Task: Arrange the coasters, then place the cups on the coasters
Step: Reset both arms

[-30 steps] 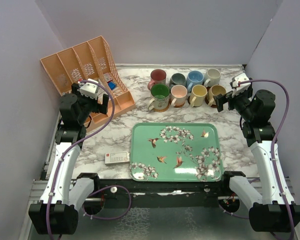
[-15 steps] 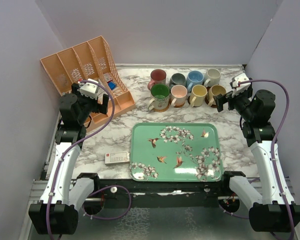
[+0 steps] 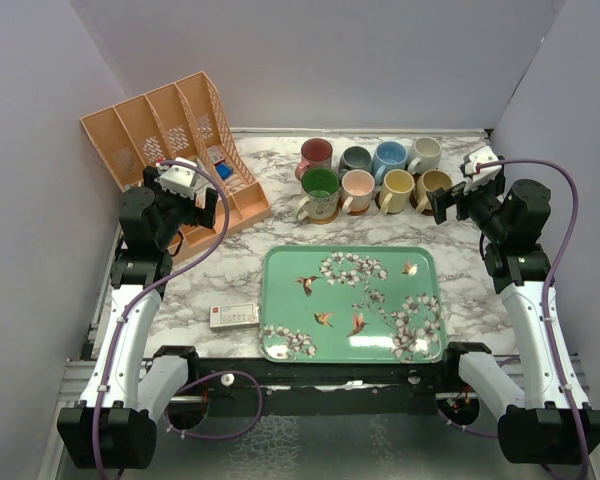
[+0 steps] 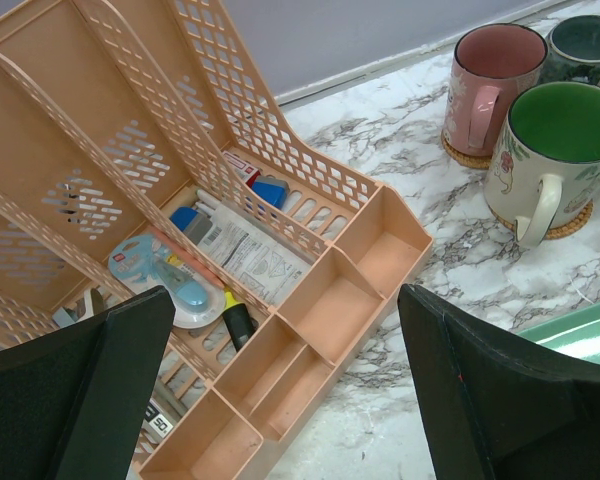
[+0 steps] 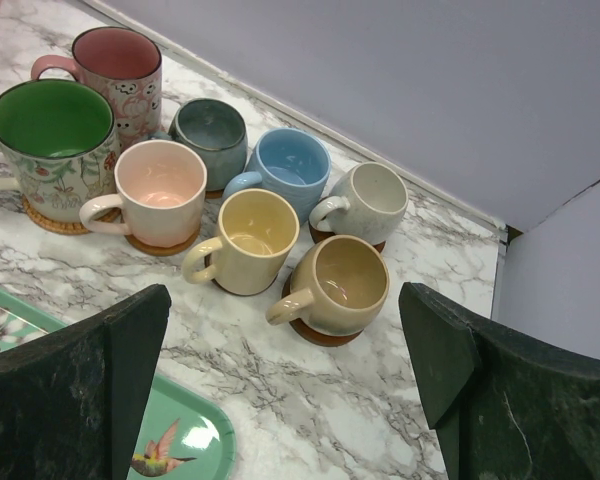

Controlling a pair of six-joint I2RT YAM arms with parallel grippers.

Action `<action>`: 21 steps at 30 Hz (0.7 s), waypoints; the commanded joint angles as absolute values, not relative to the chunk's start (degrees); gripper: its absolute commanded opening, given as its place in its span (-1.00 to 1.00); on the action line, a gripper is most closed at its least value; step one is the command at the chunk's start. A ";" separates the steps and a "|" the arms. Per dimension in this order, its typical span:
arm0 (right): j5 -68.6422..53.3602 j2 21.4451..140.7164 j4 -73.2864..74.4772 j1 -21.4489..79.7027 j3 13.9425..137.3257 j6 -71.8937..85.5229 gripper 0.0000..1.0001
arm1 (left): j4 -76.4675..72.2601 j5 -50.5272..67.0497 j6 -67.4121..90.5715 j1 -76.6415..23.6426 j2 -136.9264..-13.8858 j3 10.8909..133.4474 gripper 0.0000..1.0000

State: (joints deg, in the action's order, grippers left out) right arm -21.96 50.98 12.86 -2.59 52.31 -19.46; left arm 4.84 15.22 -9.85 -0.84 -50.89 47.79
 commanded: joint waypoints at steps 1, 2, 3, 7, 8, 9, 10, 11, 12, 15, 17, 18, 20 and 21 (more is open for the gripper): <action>-20.74 50.18 11.87 -2.81 52.01 -19.13 1.00 | 4.09 16.63 -10.31 -0.53 -50.02 47.40 0.98; -18.04 50.38 10.89 -2.86 51.83 -18.16 1.00 | 4.04 16.48 -10.35 -0.53 -50.07 47.38 0.98; -13.91 50.75 9.57 -2.96 51.61 -16.95 1.00 | 3.95 16.33 -10.31 -0.53 -50.02 47.31 0.98; -4.95 51.15 7.20 -3.42 51.08 -14.58 1.00 | 3.79 15.91 -10.20 -0.53 -49.69 47.37 0.98; -5.12 51.20 7.05 -3.43 51.11 -14.45 1.00 | 3.71 15.91 -10.17 -0.53 -49.72 47.33 0.98; -5.83 51.29 7.15 -3.43 51.23 -14.41 1.00 | 3.55 15.97 -10.14 -0.53 -49.60 47.22 0.98; -6.67 51.32 7.20 -3.43 51.20 -14.48 1.00 | 3.36 16.04 -10.05 -0.53 -49.57 47.08 0.98; -7.38 51.35 7.16 -3.43 51.01 -14.58 1.00 | 3.09 16.01 -9.92 -0.53 -49.43 46.96 0.98; -7.75 51.14 6.94 -3.43 50.79 -14.59 1.00 | 2.67 15.81 -9.72 -0.53 -49.38 46.76 0.98; -8.67 50.41 6.59 -3.43 50.62 -14.61 1.00 | 1.89 15.69 -9.12 -0.53 -48.82 46.25 0.98; -10.10 49.69 6.72 -3.43 50.59 -14.79 1.00 | 1.72 15.90 -8.90 -0.53 -48.25 46.15 0.98; -12.03 49.26 7.01 -3.43 50.52 -15.26 1.00 | 1.67 15.79 -8.81 -0.51 -48.13 46.11 0.98; -17.26 48.59 8.05 -3.43 50.41 -16.58 1.00 | 1.19 15.51 -8.66 -0.44 -47.82 45.91 0.98; -20.56 48.51 8.83 -3.43 50.58 -17.56 1.00 | 0.95 15.29 -8.73 -0.44 -47.82 45.74 0.98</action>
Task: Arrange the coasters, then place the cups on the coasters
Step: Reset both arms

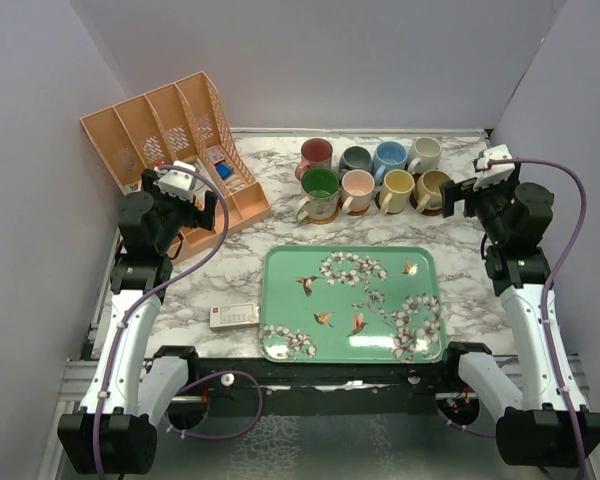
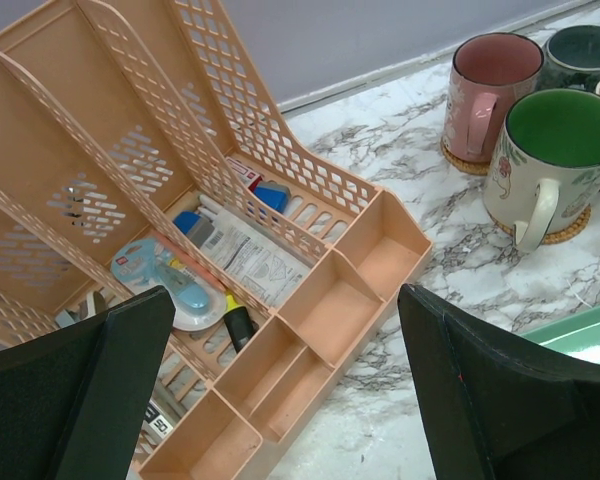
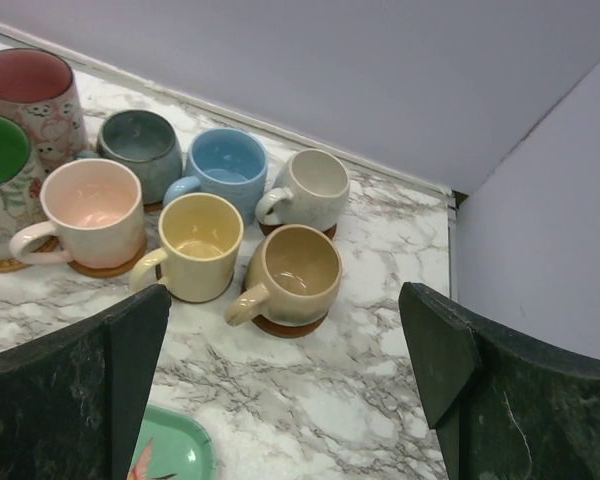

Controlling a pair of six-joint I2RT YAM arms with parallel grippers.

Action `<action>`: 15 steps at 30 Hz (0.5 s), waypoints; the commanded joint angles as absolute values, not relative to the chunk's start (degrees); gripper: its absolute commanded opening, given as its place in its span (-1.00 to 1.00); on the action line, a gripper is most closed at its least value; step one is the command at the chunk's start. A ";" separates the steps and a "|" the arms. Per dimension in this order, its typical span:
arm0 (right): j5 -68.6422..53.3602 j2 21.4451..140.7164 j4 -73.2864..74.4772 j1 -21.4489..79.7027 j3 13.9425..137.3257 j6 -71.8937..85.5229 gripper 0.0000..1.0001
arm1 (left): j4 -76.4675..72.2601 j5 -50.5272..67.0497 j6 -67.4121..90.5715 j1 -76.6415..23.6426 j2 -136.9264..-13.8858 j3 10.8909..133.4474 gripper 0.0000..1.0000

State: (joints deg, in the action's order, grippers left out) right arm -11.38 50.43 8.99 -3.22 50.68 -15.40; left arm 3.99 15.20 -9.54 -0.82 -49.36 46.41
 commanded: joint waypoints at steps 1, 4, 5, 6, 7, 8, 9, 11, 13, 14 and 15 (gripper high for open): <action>-22.87 48.52 9.40 -3.43 50.86 -18.12 1.00 | 0.66 14.98 -8.78 -0.44 -47.83 45.76 0.98; -24.94 48.51 10.58 -3.43 53.01 -17.35 1.00 | -0.02 12.68 -8.41 -0.44 -47.97 46.83 0.98; -24.42 48.58 11.11 -3.43 54.38 -16.98 1.00 | 0.02 11.05 -8.61 -0.45 -47.78 47.45 0.98; -23.97 48.74 11.50 -3.43 55.27 -16.89 1.00 | 0.17 9.87 -8.79 -0.44 -47.56 48.06 0.98; -23.45 48.83 11.92 -3.43 56.03 -16.94 1.00 | 0.38 8.89 -9.12 -0.44 -47.29 48.68 0.98; -23.09 48.86 12.28 -3.43 56.50 -16.96 1.00 | 0.47 8.19 -9.18 -0.44 -47.09 49.07 0.98; -22.63 48.86 12.38 -3.43 56.67 -16.89 1.00 | 0.21 7.65 -8.88 -0.44 -46.78 49.27 0.98; -22.08 48.55 12.21 -3.43 56.08 -16.71 1.00 | -0.44 6.83 -8.11 -0.51 -46.23 49.21 0.98; -21.89 48.17 11.65 -3.43 54.89 -16.42 1.00 | -1.52 6.75 -7.77 -0.53 -46.04 48.46 0.98; -21.88 47.99 11.22 -3.43 54.26 -16.10 1.00 | -1.65 6.83 -7.46 -0.47 -46.07 48.16 0.98; -21.99 47.83 10.86 -3.43 53.56 -15.87 1.00 | -1.67 6.85 -7.67 -0.47 -46.07 47.92 0.98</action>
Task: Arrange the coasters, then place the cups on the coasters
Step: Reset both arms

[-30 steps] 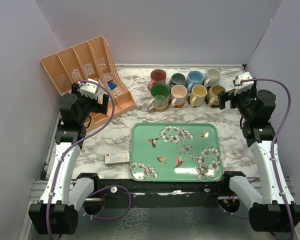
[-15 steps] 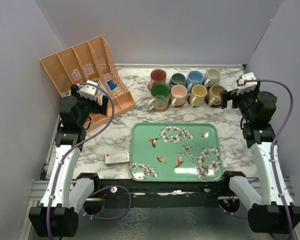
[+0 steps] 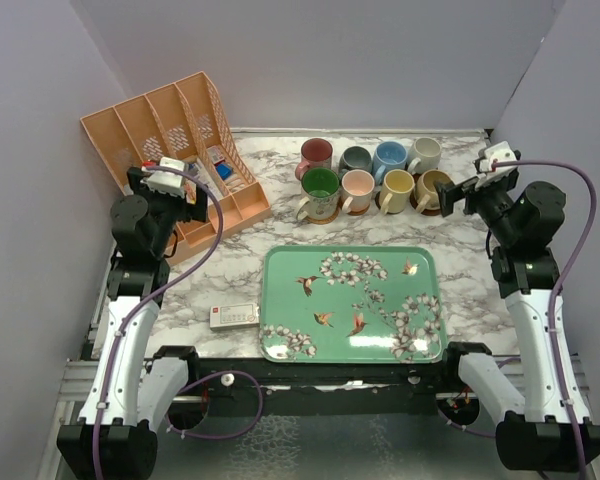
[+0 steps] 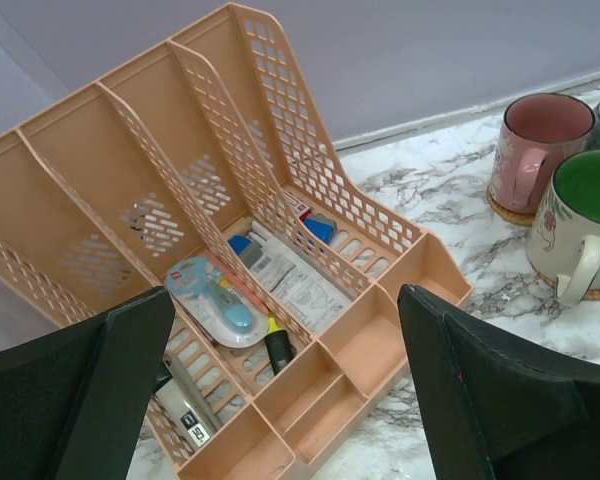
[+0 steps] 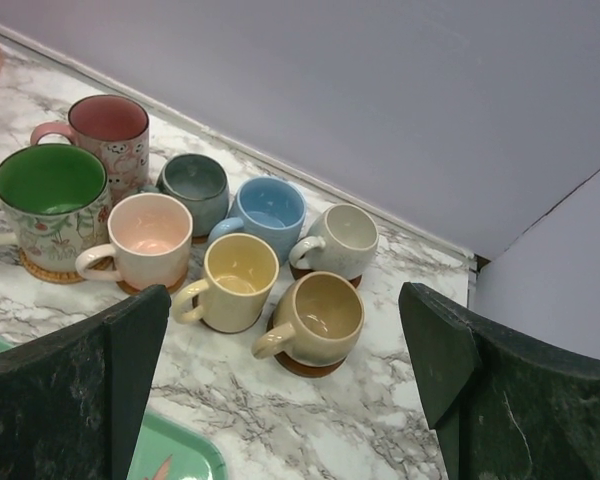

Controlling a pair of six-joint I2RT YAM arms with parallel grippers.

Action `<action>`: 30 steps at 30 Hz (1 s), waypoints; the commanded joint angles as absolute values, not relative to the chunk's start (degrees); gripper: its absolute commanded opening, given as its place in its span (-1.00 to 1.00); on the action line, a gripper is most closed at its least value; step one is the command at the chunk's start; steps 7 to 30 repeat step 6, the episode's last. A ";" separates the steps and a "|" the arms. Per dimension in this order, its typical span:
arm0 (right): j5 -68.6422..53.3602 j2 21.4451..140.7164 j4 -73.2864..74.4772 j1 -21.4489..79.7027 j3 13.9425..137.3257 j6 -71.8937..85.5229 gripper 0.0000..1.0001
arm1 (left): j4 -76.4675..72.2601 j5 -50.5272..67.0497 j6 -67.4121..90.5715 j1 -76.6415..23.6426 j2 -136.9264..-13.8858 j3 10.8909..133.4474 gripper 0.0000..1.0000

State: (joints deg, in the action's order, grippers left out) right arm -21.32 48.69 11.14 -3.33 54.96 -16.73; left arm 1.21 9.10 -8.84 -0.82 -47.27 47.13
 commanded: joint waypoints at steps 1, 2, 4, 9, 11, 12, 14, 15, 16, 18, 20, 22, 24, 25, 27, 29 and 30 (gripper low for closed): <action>-22.28 47.73 10.60 -3.43 53.12 -15.83 1.00 | -1.87 6.79 -7.73 -0.52 -46.06 47.61 0.98; -22.43 47.63 10.55 -3.43 52.83 -15.86 1.00 | -1.95 6.96 -7.72 -0.47 -46.07 47.23 0.98; -22.51 47.56 10.68 -3.43 52.67 -16.14 1.00 | -2.38 7.36 -8.04 -0.46 -46.10 46.29 0.97; -21.97 47.56 10.72 -3.43 52.68 -16.04 1.00 | -2.35 7.77 -8.16 -0.52 -46.17 45.74 0.98; -21.97 47.56 10.72 -3.43 52.68 -16.04 1.00 | -2.35 7.77 -8.16 -0.52 -46.17 45.74 0.98; -21.97 47.56 10.72 -3.43 52.68 -16.04 1.00 | -2.35 7.77 -8.16 -0.52 -46.17 45.74 0.98; -21.97 47.56 10.72 -3.43 52.68 -16.04 1.00 | -2.35 7.77 -8.16 -0.52 -46.17 45.74 0.98; -21.97 47.56 10.72 -3.43 52.68 -16.04 1.00 | -2.35 7.77 -8.16 -0.52 -46.17 45.74 0.98; -21.97 47.56 10.72 -3.43 52.68 -16.04 1.00 | -2.35 7.77 -8.16 -0.52 -46.17 45.74 0.98; -21.97 47.56 10.72 -3.43 52.68 -16.04 1.00 | -2.35 7.77 -8.16 -0.52 -46.17 45.74 0.98; -21.97 47.56 10.72 -3.43 52.68 -16.04 1.00 | -2.35 7.77 -8.16 -0.52 -46.17 45.74 0.98; -21.97 47.56 10.72 -3.43 52.68 -16.04 1.00 | -2.35 7.77 -8.16 -0.52 -46.17 45.74 0.98; -21.97 47.56 10.72 -3.43 52.68 -16.04 1.00 | -2.35 7.77 -8.16 -0.52 -46.17 45.74 0.98; -21.97 47.56 10.72 -3.43 52.68 -16.04 1.00 | -2.35 7.77 -8.16 -0.52 -46.17 45.74 0.98; -21.97 47.56 10.72 -3.43 52.68 -16.04 1.00 | -2.35 7.77 -8.16 -0.52 -46.17 45.74 0.98; -21.97 47.56 10.72 -3.43 52.68 -16.04 1.00 | -2.35 7.77 -8.16 -0.52 -46.17 45.74 0.98; -21.97 47.56 10.72 -3.43 52.68 -16.04 1.00 | -2.35 7.77 -8.16 -0.52 -46.17 45.74 0.98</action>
